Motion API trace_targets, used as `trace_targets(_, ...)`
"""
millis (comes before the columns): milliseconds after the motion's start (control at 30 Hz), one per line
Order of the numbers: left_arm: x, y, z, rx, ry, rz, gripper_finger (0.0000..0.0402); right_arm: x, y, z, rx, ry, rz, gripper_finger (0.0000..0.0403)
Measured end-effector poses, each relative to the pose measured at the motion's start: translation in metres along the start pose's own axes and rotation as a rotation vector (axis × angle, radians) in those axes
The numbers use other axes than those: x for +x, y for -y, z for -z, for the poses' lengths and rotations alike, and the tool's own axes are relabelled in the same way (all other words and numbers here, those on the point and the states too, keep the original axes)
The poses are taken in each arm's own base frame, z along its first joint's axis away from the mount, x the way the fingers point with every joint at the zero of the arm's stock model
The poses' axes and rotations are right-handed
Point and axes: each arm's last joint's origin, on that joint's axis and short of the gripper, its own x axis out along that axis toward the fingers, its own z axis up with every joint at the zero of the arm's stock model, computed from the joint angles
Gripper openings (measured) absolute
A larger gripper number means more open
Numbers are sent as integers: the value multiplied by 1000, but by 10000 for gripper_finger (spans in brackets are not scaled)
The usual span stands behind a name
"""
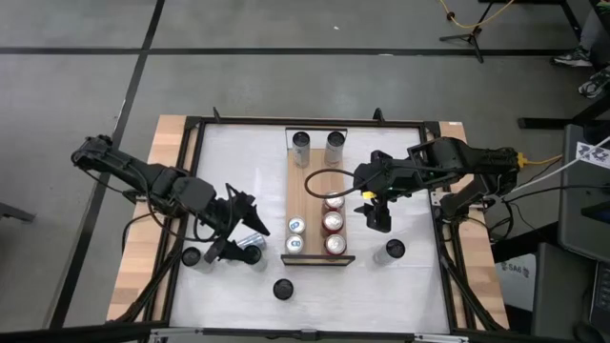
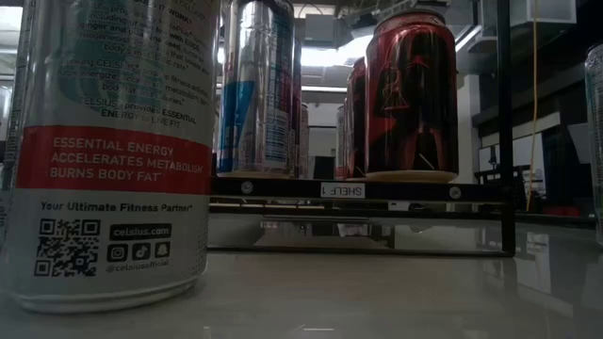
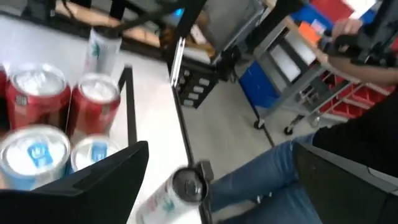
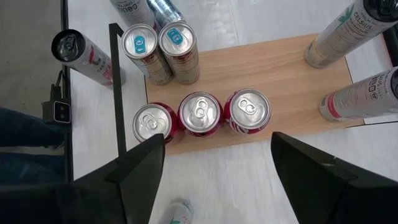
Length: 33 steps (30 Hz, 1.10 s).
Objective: Place canned beverage on shelf
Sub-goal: Put the white pink soda can on the shelf aligned with the other white pink soda can
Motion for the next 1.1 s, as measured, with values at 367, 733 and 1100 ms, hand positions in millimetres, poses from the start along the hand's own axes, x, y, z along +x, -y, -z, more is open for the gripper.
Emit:
trace_targets(367,-3,-3,29,22,-203,-191,392,0,0,-1,1,10,-3,287)
trace_targets(733,16,0,53,259,-328,-321,392,0,-1,-3,3,31,-10,287)
trace_targets(1100,47,-12,75,279,-500,-389,392,0,-1,-3,4,33,-12,287)
